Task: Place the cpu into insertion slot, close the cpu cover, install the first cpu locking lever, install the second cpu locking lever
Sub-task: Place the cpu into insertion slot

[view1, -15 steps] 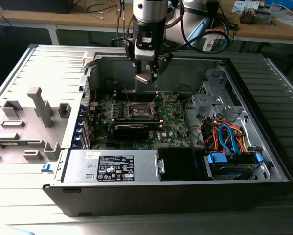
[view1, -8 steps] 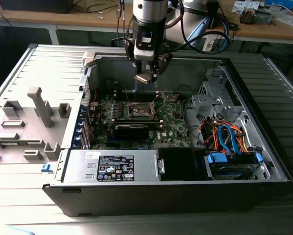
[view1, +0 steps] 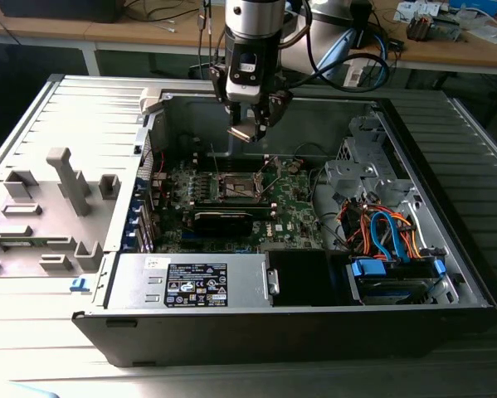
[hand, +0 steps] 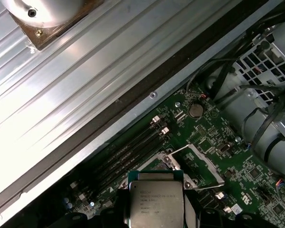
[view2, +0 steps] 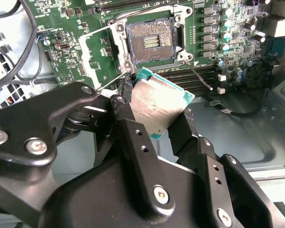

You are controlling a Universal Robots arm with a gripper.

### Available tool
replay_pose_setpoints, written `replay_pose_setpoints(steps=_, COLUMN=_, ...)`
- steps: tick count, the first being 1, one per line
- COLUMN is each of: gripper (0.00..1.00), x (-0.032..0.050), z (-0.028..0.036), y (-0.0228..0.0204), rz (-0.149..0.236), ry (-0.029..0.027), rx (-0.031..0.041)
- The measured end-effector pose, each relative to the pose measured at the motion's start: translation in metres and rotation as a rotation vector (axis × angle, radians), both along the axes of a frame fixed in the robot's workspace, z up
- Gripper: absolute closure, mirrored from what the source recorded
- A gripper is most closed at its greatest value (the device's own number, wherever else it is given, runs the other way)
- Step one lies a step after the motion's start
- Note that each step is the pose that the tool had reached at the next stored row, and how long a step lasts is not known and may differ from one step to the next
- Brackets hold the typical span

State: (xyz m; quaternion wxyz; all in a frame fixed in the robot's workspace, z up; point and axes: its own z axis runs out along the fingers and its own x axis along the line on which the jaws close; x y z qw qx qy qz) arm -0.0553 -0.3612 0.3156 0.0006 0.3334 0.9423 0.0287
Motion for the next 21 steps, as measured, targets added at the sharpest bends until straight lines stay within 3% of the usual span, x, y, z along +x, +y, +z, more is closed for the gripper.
replay_pose_setpoints(steps=21, gripper=0.45, x=0.0, z=-0.0004, y=0.0, rz=-0.044, ry=-0.0001, rx=0.0)
